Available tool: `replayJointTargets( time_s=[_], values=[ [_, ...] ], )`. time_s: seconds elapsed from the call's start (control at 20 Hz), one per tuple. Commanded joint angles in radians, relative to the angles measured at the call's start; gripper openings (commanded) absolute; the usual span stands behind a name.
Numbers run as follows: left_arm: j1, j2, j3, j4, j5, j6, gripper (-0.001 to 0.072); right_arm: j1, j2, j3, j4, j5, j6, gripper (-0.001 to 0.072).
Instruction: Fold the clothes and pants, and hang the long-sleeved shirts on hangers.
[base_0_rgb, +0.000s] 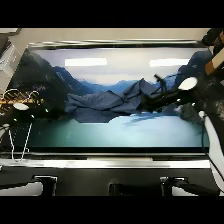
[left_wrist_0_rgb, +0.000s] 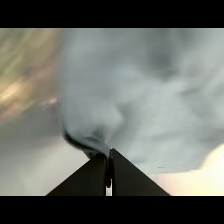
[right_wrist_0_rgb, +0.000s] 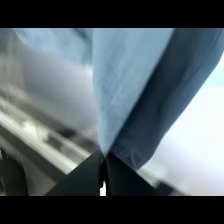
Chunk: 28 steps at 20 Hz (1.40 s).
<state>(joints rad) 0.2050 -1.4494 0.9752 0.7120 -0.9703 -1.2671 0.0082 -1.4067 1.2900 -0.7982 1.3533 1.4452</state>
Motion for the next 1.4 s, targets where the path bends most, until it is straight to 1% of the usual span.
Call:
replayJointTargets(
  time_s=[0.0,0.1,0.2,0.35,0.45,0.5,0.6,0.7,0.85,0.95,1.05,1.1,1.15,1.2,1.25,1.3,1.35],
  values=[
    [0.052,0.104,0.24,-0.012,-0.076,-0.023,0.0017,-0.115,0.066,0.172,-0.014,-0.024,0.048,0.0028],
    [0.092,0.178,0.425,-0.002,-0.08,-0.034,0.0017,-0.206,0.097,0.343,-0.037,-0.026,0.071,0.0028],
    [0.141,0.238,0.636,0.058,-0.081,-0.102,0.0017,-0.295,0.115,0.539,-0.066,-0.028,0.117,0.0028],
    [0.224,0.304,0.923,0.146,-0.081,-0.19,0.0017,-0.409,0.138,0.825,-0.161,-0.048,0.178,0.0028],
    [0.275,0.343,1.049,0.172,-0.087,-0.242,0.0017,-0.464,0.206,0.869,-0.212,-0.141,0.236,0.0028],
    [0.296,0.367,1.084,0.172,-0.09,-0.264,0.0017,-0.48,0.246,0.869,-0.229,-0.177,0.245,0.0028],
    [0.328,0.435,1.089,0.172,-0.106,-0.279,0.0018,-0.486,0.322,0.869,-0.279,-0.214,0.245,0.0028],
    [0.366,0.494,1.089,0.173,-0.159,-0.298,0.0017,-0.486,0.39,0.869,-0.321,-0.229,0.257,0.0028],
    [0.41,0.547,1.089,0.179,-0.201,-0.338,0.0017,-0.486,0.449,0.869,-0.371,-0.226,0.314,0.0028],
    [0.41,0.538,1.088,0.167,-0.232,-0.36,0.0017,-0.486,0.441,0.868,-0.374,-0.215,0.352,0.0027],
    [0.41,0.499,1.036,0.078,-0.311,-0.356,0.0017,-0.484,0.388,0.856,-0.36,-0.152,0.37,0.0027],
    [0.401,0.475,0.99,0.029,-0.358,-0.357,0.0017,-0.484,0.351,0.835,-0.331,-0.103,0.377,0.0028],
    [0.373,0.449,0.936,0.013,-0.406,-0.356,0.0017,-0.484,0.302,0.8,-0.282,-0.038,0.376,0.0028],
    [0.323,0.418,0.868,0.014,-0.447,-0.33,0.0017,-0.484,0.249,0.748,-0.218,0.026,0.377,0.0028],
    [0.27,0.389,0.796,0.022,-0.462,-0.297,0.0017,-0.463,0.196,0.696,-0.177,0.069,0.373,0.0028],
    [0.207,0.356,0.713,0.051,-0.453,-0.275,0.0017,-0.417,0.136,0.644,-0.187,0.093,0.36,0.0028],
    [0.145,0.318,0.634,0.103,-0.417,-0.254,0.0017,-0.362,0.074,0.606,-0.205,0.084,0.339,0.0028]
  ],
)
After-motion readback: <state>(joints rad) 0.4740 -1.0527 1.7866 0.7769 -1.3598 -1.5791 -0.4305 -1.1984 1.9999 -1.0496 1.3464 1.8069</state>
